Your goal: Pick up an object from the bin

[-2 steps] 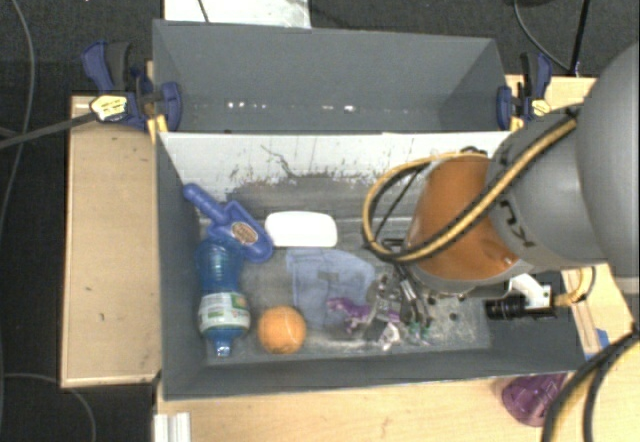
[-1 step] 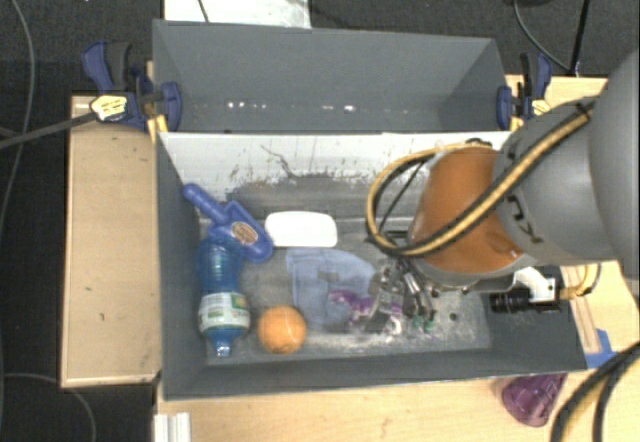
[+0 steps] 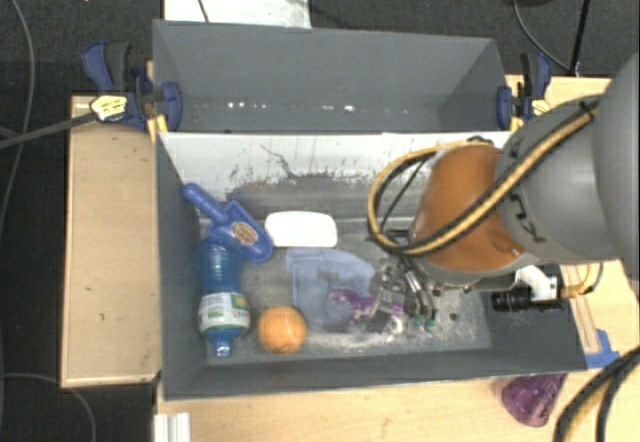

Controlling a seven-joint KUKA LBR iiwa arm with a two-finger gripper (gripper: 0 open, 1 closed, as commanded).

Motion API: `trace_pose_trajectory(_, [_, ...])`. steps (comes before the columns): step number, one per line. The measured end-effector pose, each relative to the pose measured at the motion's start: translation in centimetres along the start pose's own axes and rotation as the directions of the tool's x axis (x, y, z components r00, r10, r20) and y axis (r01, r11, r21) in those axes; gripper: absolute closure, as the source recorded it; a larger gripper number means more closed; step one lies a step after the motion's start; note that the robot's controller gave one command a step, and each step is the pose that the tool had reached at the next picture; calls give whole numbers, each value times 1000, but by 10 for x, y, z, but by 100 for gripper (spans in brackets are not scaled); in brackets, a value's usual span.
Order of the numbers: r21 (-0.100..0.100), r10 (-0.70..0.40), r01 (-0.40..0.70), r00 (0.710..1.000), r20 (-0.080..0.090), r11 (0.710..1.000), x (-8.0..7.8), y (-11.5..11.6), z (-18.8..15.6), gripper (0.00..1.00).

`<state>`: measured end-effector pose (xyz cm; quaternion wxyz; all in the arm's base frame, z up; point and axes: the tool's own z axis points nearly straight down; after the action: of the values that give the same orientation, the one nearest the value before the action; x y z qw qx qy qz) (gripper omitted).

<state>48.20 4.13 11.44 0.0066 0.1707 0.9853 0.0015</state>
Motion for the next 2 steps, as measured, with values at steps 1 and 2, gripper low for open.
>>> trace_pose_trajectory(1, [0,-1,1,1000,-1,1000,0,0,-3,100])
trace_pose_trajectory(2, [2,-3,3,1000,-4,1000,1,0,-9,100])
